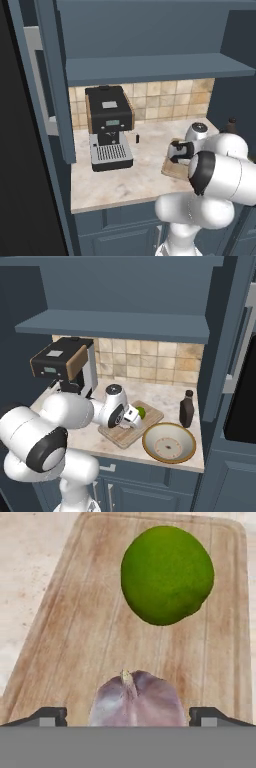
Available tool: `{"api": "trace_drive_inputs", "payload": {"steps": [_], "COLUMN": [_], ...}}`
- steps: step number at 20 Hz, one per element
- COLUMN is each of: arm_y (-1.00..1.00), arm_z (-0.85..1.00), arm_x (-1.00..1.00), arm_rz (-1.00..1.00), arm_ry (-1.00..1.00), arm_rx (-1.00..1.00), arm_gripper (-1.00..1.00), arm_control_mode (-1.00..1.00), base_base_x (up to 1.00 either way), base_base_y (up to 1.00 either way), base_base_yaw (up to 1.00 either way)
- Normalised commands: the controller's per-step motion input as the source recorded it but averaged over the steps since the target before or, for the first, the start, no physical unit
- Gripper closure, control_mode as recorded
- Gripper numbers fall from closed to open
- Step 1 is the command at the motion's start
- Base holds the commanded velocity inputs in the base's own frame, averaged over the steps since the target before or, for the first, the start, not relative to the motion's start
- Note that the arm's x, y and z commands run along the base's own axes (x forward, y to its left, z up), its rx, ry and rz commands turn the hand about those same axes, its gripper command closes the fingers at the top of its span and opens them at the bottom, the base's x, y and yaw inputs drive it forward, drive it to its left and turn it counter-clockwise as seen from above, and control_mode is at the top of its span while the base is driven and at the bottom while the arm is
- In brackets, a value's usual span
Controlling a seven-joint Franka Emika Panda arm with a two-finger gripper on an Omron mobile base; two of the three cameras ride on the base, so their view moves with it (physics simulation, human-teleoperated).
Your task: Open the cabinet. Place the bowl and condiment on the counter. Then place the lime and garlic on the cutting board.
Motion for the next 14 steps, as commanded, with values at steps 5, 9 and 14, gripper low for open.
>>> {"api": "trace_drive_inputs", "payload": {"steps": [5, 9, 14], "arm_y": [0.00, 0.00, 0.09], "arm_z": [0.46, 0.53, 0.69], "arm_x": [-0.30, -0.36, -0.45], "arm_rz": [0.00, 0.00, 0.01], "arm_ry": [-0.11, -0.13, -0.18], "arm_rx": [0.00, 0.00, 0.00], "arm_gripper": [-1.00, -1.00, -1.00], "arm_control_mode": [-1.00, -1.00, -1.00], "base_base_x": [0.00, 0.00, 0.00], "base_base_y": [0.00, 0.00, 0.00], "base_base_yaw": [0.00, 0.00, 0.00]}}
